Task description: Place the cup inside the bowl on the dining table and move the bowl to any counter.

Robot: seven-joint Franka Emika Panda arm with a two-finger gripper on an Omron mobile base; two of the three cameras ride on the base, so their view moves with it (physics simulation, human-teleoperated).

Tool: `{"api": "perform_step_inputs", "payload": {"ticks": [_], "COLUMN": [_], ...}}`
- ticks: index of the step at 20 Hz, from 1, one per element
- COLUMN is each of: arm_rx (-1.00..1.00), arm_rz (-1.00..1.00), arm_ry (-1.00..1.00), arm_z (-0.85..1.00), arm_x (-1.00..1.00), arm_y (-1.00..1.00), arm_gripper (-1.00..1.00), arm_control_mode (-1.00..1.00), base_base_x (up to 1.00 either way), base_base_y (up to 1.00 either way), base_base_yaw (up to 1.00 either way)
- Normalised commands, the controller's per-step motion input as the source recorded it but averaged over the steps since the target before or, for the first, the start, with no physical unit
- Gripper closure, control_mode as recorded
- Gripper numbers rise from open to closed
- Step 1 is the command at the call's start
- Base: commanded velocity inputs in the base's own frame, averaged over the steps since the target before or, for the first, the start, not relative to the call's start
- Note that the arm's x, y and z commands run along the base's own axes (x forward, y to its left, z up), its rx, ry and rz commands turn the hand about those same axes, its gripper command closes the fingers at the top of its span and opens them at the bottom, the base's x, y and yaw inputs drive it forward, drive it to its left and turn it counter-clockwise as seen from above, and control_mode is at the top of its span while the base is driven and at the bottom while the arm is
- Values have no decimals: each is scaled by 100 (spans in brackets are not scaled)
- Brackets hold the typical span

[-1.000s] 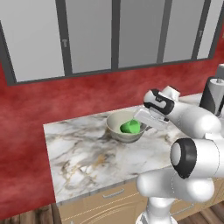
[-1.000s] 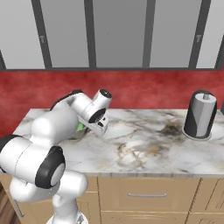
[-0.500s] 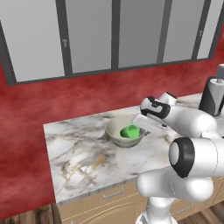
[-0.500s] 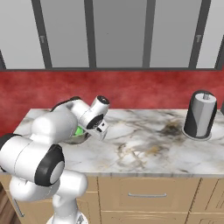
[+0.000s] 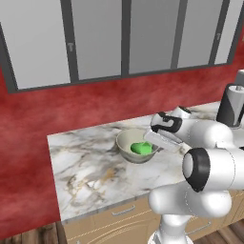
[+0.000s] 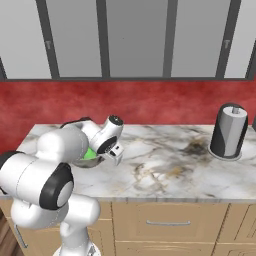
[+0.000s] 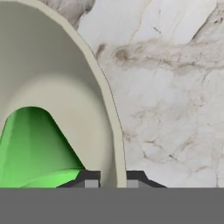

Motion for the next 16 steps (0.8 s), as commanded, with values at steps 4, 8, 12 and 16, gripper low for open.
{"api": "perform_step_inputs", "payload": {"ticks": [4,8,12,16], "arm_rx": [-2,0,0,0], "arm_rz": [-4,-2,-2,-4], "arm_ry": [0,0,0,0], "arm_z": [-16,0,0,0], "arm_x": [0,0,0,0], "arm_y": [3,2,5,8], "arm_gripper": [100,100,100,-100], "arm_control_mode": [-100,-100,-100,-100], "base_base_x": [0,0,0,0], "base_base_y": [0,0,0,0], "base_base_yaw": [0,0,0,0]}}
